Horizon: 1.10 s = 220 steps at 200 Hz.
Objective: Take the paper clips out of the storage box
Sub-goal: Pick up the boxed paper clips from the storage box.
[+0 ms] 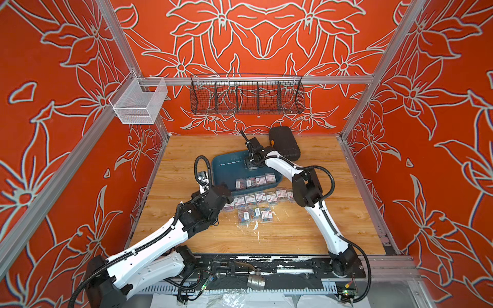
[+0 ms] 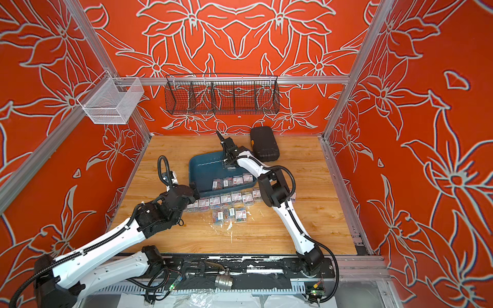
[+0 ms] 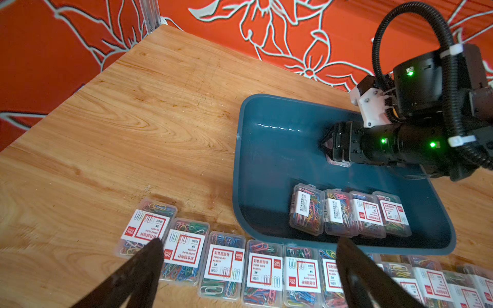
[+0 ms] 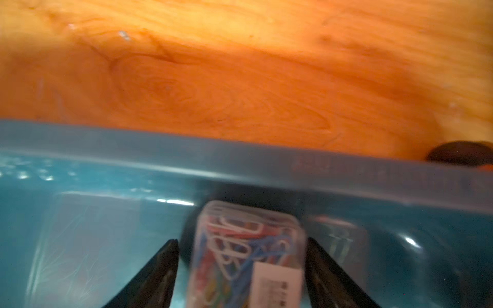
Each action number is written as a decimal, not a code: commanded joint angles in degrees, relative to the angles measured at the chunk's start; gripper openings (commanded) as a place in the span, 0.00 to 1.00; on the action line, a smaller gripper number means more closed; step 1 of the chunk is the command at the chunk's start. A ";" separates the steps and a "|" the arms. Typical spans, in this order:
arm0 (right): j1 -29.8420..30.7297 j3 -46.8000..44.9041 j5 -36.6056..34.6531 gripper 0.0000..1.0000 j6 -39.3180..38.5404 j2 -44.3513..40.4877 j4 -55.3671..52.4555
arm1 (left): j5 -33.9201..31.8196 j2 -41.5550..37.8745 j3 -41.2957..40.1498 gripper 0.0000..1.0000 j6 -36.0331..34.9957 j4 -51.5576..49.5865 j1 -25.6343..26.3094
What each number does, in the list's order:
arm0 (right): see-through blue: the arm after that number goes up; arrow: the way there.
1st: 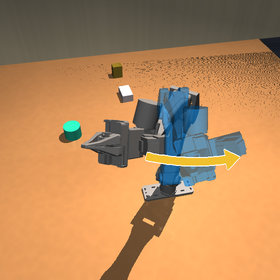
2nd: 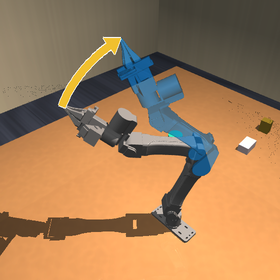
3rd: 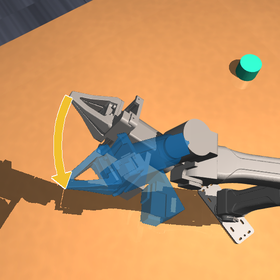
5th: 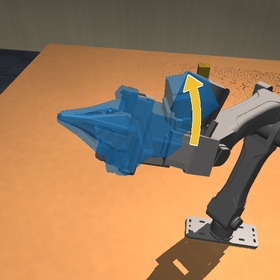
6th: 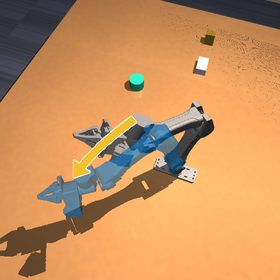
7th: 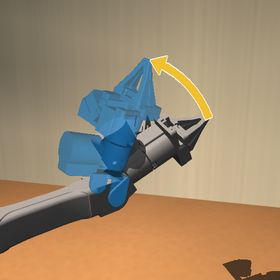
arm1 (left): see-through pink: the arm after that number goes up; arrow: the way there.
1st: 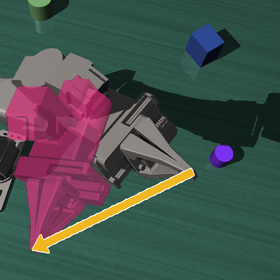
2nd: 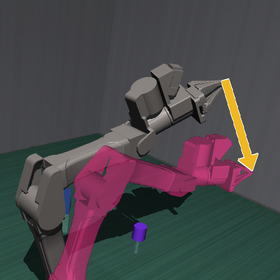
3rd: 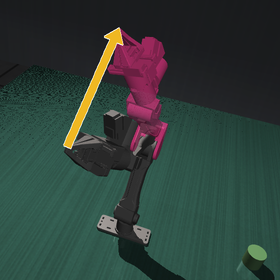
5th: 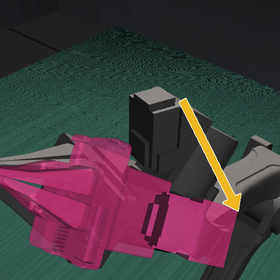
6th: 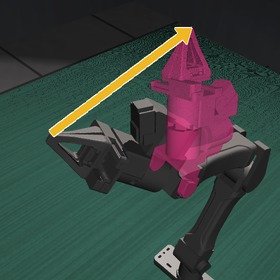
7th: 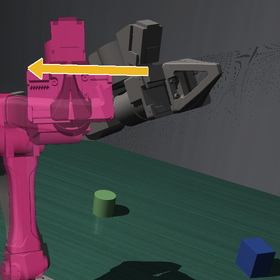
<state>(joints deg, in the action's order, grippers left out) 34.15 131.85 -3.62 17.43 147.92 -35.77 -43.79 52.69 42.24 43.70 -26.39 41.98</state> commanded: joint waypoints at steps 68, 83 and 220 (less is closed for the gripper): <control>0.57 -1.27 -1.07 0.54 1.46 0.45 -2.82 | -0.33 -0.25 1.44 0.98 0.51 0.46 -0.49; 0.58 -4.08 -1.26 0.53 1.56 -1.17 -0.88 | -0.33 0.04 1.61 0.98 0.27 0.46 -0.48; 3.44 -28.57 -3.83 0.45 1.31 -26.74 14.55 | 7.50 9.07 4.38 0.98 -0.72 1.61 -4.52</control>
<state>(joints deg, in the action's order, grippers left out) 35.64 104.81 -5.30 18.68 130.08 -22.92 -37.91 60.38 45.28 43.24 -25.15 38.83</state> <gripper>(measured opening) 0.553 0.978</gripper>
